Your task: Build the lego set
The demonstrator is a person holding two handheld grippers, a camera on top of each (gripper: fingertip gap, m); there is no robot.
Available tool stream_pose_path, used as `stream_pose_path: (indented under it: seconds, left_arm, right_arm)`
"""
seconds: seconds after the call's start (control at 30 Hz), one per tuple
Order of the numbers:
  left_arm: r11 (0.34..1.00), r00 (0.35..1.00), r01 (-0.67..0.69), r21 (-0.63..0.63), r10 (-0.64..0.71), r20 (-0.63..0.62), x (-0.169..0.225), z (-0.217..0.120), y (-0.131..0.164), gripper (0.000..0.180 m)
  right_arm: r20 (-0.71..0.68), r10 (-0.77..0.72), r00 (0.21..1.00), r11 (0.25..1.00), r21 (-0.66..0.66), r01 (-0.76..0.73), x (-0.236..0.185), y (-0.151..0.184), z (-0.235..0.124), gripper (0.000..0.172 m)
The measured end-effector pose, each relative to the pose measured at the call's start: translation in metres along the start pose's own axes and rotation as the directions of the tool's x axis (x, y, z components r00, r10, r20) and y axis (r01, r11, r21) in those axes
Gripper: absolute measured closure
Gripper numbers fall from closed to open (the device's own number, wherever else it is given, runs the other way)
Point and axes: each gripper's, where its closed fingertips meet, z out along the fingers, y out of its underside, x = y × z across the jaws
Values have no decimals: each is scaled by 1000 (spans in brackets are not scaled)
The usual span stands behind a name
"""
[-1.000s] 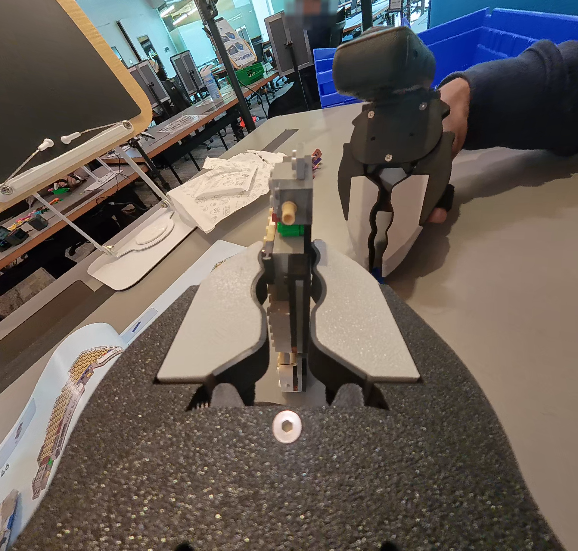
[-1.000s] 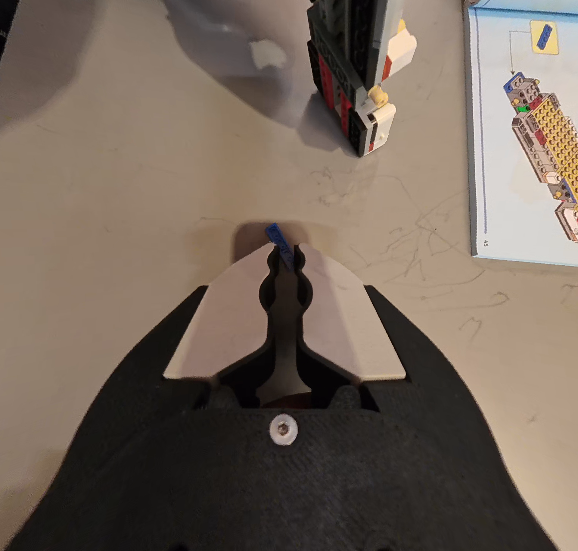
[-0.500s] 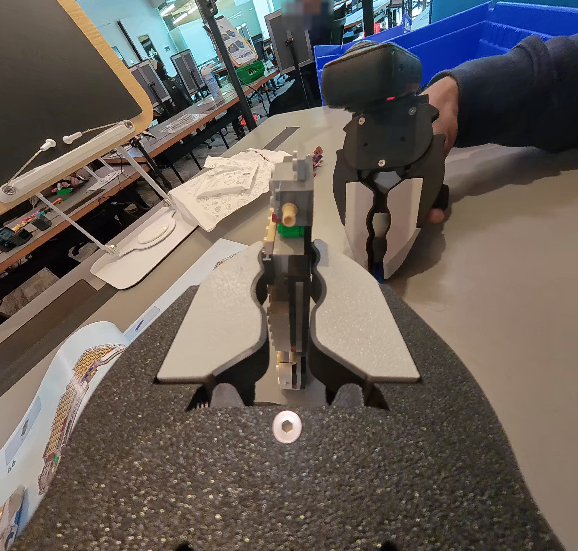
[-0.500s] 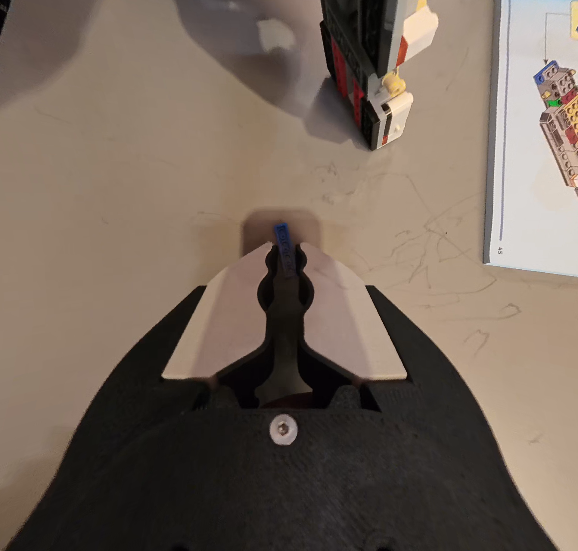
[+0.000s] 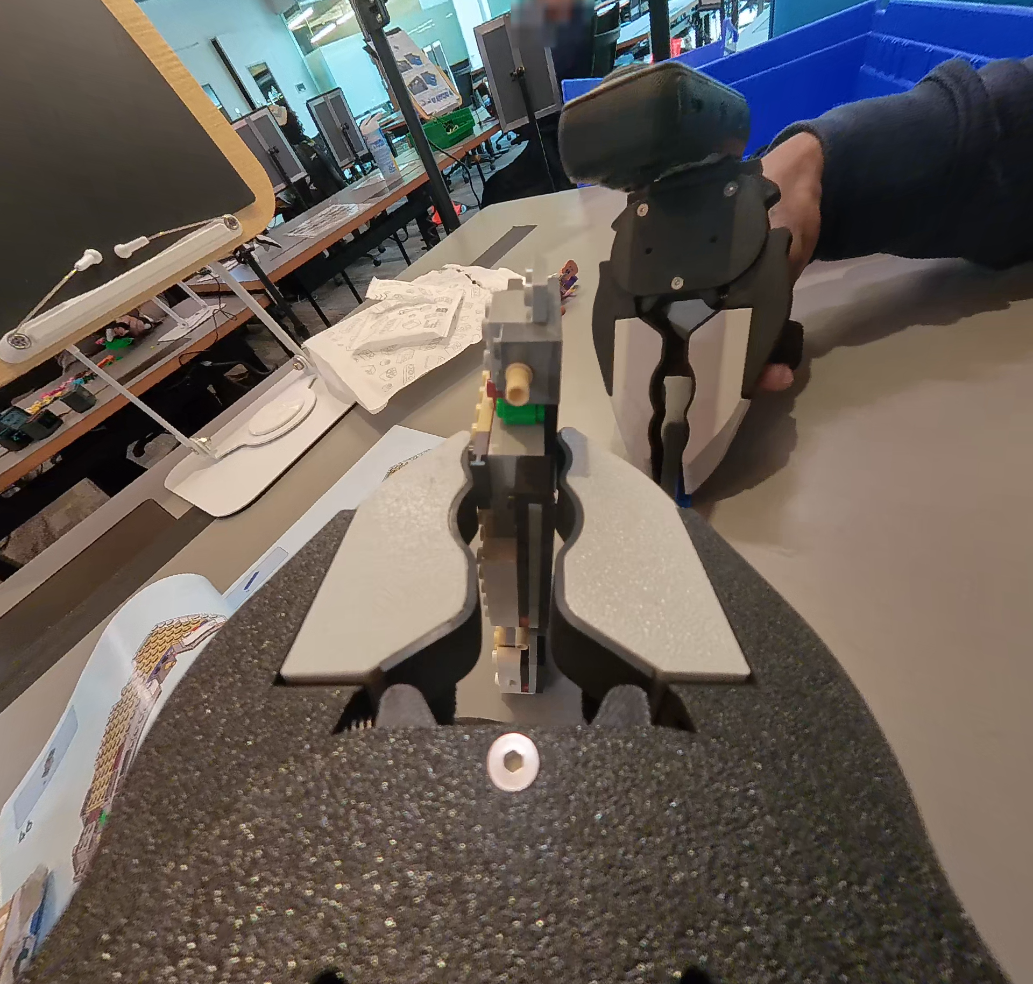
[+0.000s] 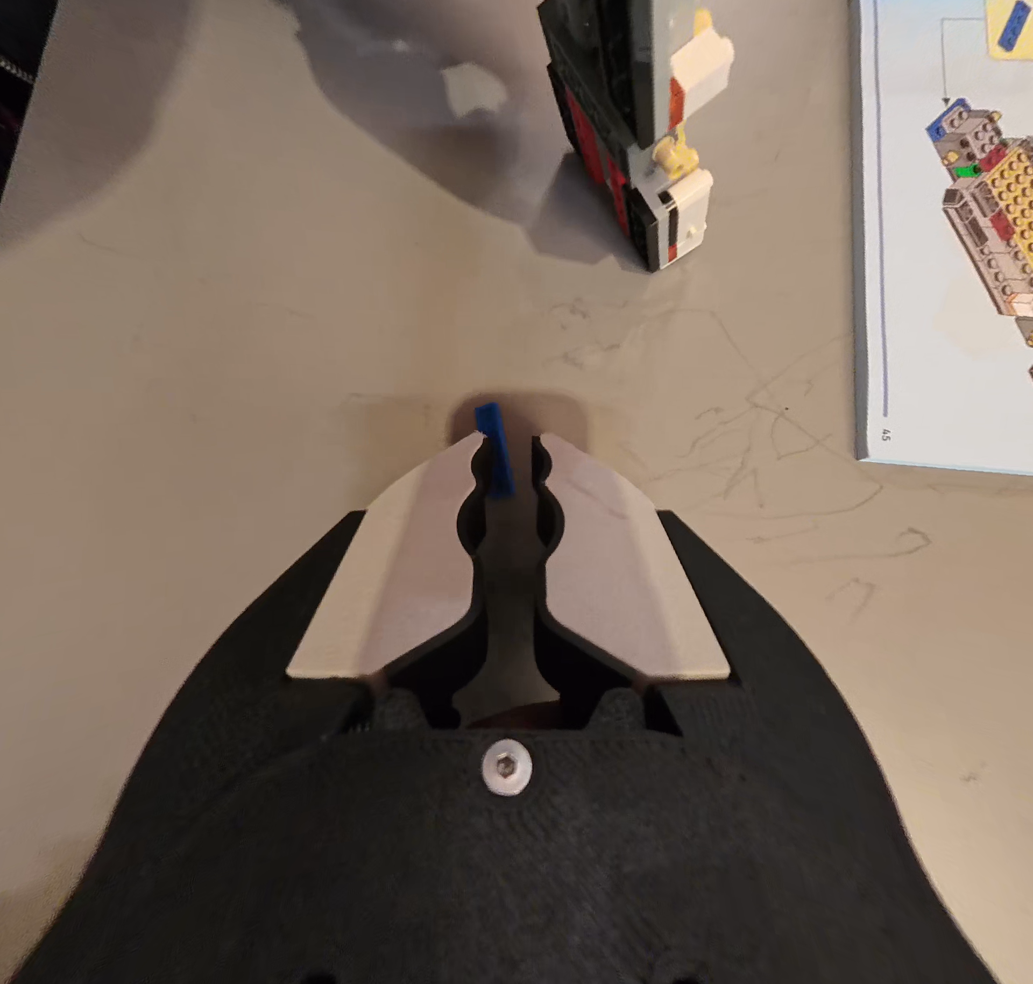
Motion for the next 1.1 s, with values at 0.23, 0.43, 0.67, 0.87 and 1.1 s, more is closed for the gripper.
stream_pose_path:
  seconds: [0.23, 0.43, 0.67, 0.87, 1.1]
  left_arm:
    - [1000, 1000, 0, 0, 0, -1, 0, 0, 0, 157]
    - [1000, 1000, 1, 0, -1, 0, 0, 0, 0, 157]
    - [1000, 1000, 10, 0, -10, 1, -1, 0, 0, 157]
    - [1000, 1000, 7, -2, -7, 0, 0, -1, 0, 157]
    - [1000, 1000, -4, -4, 4, -1, 1, -1, 0, 157]
  right_arm:
    - [-6, -17, 1000, 999, -28, 17, -3, 4, 2, 161]
    - [-27, -32, 999, 999, -25, 31, -2, 3, -1, 163]
    - [-38, -50, 998, 999, -9, 50, -3, -3, -5, 172]
    - [-51, -64, 997, 998, -26, 62, -2, 0, -8, 169]
    - [-44, -27, 999, 999, -27, 26, 0, 1, -4, 160]
